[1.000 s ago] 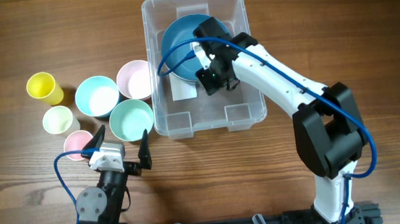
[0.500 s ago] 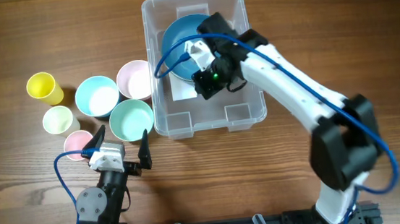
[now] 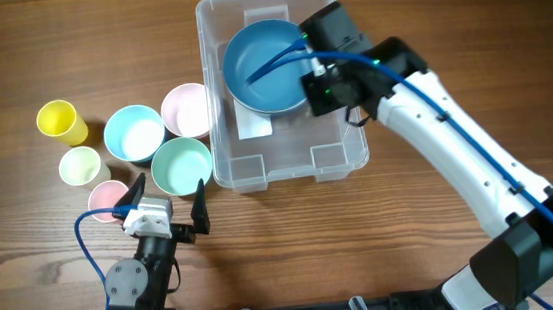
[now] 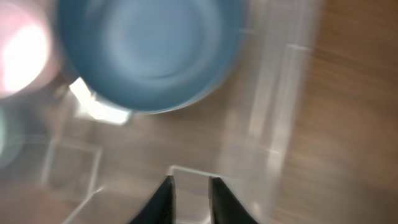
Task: Pack container
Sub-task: 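Lower the teal plate onto the cream bowl and press it down, then open the right gripper and retract it to the right side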
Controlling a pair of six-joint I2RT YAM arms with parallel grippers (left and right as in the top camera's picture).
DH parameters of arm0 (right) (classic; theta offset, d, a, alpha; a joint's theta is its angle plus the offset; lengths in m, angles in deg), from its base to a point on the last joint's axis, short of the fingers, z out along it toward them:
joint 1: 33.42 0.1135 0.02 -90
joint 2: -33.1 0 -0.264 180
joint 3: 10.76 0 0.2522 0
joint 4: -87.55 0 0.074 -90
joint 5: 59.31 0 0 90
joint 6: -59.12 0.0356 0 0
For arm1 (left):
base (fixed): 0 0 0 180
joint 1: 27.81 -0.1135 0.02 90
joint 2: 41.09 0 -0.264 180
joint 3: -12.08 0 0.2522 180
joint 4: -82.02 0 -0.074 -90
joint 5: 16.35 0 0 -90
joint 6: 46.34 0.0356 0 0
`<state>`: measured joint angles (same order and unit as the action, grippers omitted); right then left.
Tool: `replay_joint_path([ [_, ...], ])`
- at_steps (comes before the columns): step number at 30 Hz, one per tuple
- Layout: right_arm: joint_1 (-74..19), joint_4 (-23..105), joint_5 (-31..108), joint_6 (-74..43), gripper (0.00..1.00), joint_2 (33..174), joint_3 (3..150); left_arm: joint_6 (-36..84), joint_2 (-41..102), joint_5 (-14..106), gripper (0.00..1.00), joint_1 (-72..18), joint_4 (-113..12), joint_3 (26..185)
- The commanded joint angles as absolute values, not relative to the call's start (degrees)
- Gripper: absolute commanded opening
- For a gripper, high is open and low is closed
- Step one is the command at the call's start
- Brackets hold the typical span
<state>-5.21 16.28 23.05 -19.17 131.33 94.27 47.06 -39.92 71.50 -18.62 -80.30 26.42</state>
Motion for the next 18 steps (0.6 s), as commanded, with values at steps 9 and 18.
replay_joint_path([
  [9, -20.97, 15.25, 16.54, -17.69, 1.00, 129.83, 94.55, 47.52, -39.90, 71.63, 1.00, -19.04, -79.92, 26.16],
  [18, -24.62, 15.68, 16.59, -22.34, 1.00, 129.85, 94.53, 47.52, -39.90, 71.63, 1.00, -19.04, -79.92, 26.16],
])
